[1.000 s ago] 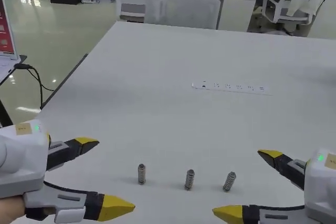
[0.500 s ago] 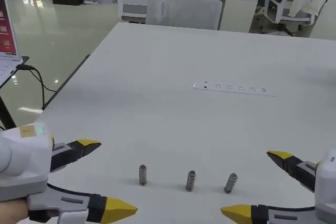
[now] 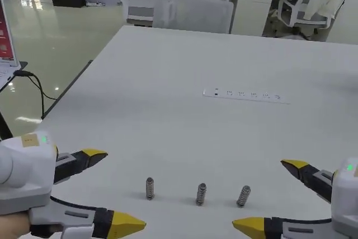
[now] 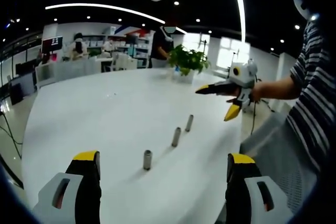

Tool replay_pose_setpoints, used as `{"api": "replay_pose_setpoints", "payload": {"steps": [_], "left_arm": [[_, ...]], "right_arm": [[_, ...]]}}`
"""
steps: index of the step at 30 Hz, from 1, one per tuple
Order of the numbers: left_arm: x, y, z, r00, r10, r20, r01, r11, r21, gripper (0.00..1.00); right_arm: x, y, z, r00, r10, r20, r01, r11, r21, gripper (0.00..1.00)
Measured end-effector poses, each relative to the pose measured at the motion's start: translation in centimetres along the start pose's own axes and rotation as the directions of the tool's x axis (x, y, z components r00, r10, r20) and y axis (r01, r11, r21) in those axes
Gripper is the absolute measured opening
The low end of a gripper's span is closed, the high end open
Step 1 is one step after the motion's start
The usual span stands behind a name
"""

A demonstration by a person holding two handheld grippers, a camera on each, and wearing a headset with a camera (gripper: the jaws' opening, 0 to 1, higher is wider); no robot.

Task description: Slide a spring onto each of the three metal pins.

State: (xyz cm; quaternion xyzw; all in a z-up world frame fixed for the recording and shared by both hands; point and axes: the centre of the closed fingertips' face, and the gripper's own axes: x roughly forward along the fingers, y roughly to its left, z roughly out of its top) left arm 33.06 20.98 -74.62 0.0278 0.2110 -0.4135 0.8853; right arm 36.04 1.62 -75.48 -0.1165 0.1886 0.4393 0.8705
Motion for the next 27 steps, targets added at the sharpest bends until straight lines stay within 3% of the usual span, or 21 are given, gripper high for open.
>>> {"api": "replay_pose_setpoints", "payload": {"steps": [27], "left_arm": [[0.34,-0.07,0.20,1.0000,-0.008,0.004,0.008,1.000,0.004,0.98]], "right_arm": [[-0.08,0.00,0.10,1.0000,-0.002,-0.003,0.002,1.000,-0.003,0.98]]}}
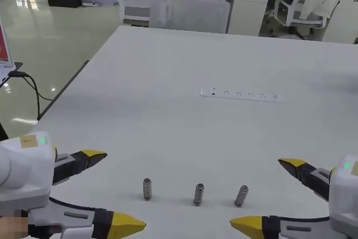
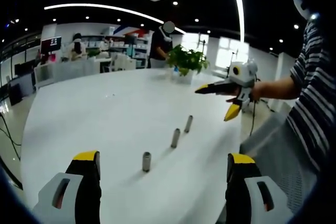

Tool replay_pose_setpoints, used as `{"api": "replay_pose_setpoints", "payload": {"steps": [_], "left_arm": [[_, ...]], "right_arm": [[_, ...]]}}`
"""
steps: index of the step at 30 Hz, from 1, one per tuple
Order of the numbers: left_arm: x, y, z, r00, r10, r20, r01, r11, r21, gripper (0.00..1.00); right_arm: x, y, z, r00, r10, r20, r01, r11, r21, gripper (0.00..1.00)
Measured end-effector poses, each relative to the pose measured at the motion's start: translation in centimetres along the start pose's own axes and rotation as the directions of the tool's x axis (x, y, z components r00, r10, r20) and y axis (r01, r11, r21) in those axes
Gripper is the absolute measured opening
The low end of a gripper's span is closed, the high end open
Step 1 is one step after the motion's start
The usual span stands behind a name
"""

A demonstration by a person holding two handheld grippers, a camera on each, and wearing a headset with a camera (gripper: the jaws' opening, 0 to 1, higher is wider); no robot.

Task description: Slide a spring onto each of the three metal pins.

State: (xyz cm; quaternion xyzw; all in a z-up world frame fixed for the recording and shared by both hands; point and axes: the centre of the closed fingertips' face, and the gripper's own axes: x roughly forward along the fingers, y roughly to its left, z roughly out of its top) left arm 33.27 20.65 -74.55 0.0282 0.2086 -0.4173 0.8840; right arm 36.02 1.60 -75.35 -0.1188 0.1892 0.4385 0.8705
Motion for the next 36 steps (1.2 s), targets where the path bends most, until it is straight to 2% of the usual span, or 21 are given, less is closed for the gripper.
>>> {"api": "replay_pose_setpoints", "payload": {"steps": [16,36], "left_arm": [[-0.13,-0.43,0.14,1.0000,-0.002,0.000,0.002,1.000,0.000,0.98],[-0.15,-0.43,0.23,1.0000,-0.003,0.004,0.003,1.000,0.001,0.98]], "right_arm": [[-0.21,0.06,0.16,1.0000,0.005,0.008,-0.005,1.000,0.001,0.98],[-0.18,0.25,0.28,1.0000,0.006,0.007,-0.006,1.000,-0.003,0.99]]}}
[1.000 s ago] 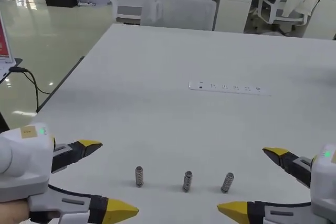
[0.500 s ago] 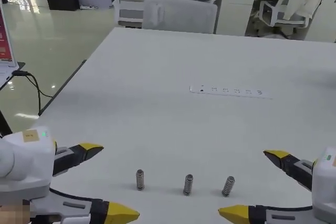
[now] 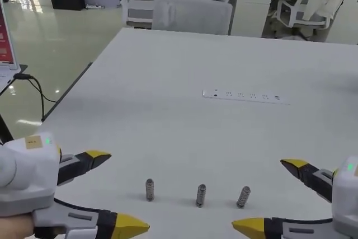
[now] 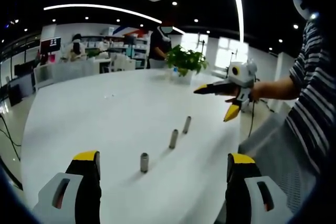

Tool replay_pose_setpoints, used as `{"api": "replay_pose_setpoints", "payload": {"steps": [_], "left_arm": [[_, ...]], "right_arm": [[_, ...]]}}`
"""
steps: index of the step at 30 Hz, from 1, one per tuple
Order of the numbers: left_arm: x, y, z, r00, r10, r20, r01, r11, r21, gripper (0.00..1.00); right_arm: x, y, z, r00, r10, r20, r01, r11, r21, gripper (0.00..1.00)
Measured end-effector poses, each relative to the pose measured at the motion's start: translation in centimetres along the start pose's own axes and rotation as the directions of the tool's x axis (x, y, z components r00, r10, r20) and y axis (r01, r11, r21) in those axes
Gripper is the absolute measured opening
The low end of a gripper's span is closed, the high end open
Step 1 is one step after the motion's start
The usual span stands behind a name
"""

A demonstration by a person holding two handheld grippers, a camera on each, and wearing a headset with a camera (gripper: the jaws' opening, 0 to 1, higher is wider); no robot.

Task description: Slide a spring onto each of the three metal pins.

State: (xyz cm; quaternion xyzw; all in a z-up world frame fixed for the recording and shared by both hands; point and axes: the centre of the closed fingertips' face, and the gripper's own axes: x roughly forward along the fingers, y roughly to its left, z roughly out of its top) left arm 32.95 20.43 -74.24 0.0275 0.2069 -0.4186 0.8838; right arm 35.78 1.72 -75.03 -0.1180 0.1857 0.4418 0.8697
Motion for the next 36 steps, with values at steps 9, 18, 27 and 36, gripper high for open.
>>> {"api": "replay_pose_setpoints", "payload": {"steps": [9,18,27,36], "left_arm": [[0.12,0.05,-0.17,1.0000,-0.002,-0.003,0.002,1.000,0.002,0.98],[0.06,0.26,-0.12,1.0000,0.003,-0.003,-0.003,1.000,0.001,0.98],[0.14,0.22,-0.17,1.0000,0.001,-0.002,-0.001,1.000,-0.002,0.98],[0.22,0.19,-0.21,1.0000,0.000,-0.006,0.000,1.000,0.006,0.98]], "right_arm": [[0.02,-0.05,-0.06,1.0000,-0.002,-0.001,0.002,1.000,0.002,0.99],[0.21,0.04,-0.15,1.0000,0.002,-0.002,-0.002,1.000,0.006,0.99],[0.19,-0.08,-0.22,1.0000,-0.002,-0.003,0.002,1.000,0.009,0.99],[0.19,0.04,-0.44,1.0000,0.000,-0.009,0.000,1.000,0.009,0.99]]}}
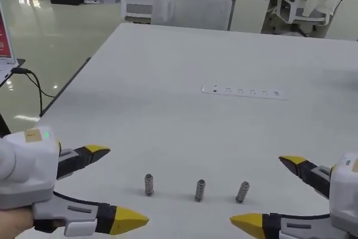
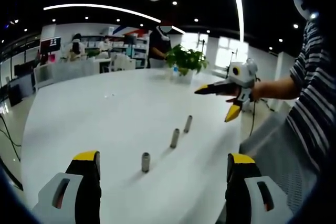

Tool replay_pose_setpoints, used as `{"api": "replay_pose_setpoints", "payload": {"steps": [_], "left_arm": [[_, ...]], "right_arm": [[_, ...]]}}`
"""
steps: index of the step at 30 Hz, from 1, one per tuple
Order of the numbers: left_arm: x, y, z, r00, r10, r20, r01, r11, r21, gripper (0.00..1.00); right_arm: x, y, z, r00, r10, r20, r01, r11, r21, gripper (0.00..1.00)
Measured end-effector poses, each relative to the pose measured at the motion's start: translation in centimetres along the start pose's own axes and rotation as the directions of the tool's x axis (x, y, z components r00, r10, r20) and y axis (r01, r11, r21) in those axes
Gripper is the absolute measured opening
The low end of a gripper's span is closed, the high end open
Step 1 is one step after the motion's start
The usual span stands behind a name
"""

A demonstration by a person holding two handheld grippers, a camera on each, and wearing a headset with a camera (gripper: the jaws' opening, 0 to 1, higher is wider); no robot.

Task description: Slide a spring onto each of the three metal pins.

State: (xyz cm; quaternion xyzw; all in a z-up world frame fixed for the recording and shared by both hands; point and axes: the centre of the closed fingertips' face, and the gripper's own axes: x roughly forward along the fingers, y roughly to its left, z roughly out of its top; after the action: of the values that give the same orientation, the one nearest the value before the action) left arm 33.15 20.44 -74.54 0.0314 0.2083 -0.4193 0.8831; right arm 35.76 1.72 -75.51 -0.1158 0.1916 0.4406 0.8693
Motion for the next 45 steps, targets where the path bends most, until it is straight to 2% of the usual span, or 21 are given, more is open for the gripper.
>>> {"api": "replay_pose_setpoints", "payload": {"steps": [11,22,25,29,33,37,45], "left_arm": [[0.2,-0.4,-0.2,0.9999,-0.010,-0.003,0.010,1.000,-0.002,0.98],[0.1,-0.1,-0.1,1.0000,-0.004,0.002,0.004,1.000,-0.006,0.98],[0.0,-0.1,-0.3,1.0000,0.000,0.008,0.000,1.000,-0.007,0.98],[-0.1,0.1,-0.8,0.9999,0.004,-0.010,-0.004,1.000,-0.002,0.98],[-0.2,0.3,-0.9,1.0000,0.006,-0.001,-0.006,1.000,-0.010,0.98],[-0.2,0.3,-1.3,0.9999,0.004,-0.014,-0.005,1.000,-0.010,0.98],[-0.2,0.4,-1.4,0.9999,0.008,-0.011,-0.009,1.000,-0.018,0.98]], "right_arm": [[-0.2,0.0,-0.1,1.0000,0.001,-0.004,-0.001,1.000,-0.003,0.99],[-0.1,0.1,-0.1,1.0000,0.008,-0.004,-0.008,1.000,-0.005,0.99],[0.1,0.3,-0.4,0.9998,0.016,-0.009,-0.016,1.000,-0.009,0.99],[0.1,0.3,-1.3,0.9995,0.017,-0.027,-0.017,1.000,-0.005,0.99],[0.1,0.5,-1.5,0.9994,0.021,-0.029,-0.021,1.000,0.001,0.99],[0.1,0.6,-1.8,0.9992,0.023,-0.034,-0.023,1.000,0.000,0.99],[0.1,0.4,-2.3,0.9989,0.016,-0.043,-0.016,1.000,-0.001,0.99]]}}
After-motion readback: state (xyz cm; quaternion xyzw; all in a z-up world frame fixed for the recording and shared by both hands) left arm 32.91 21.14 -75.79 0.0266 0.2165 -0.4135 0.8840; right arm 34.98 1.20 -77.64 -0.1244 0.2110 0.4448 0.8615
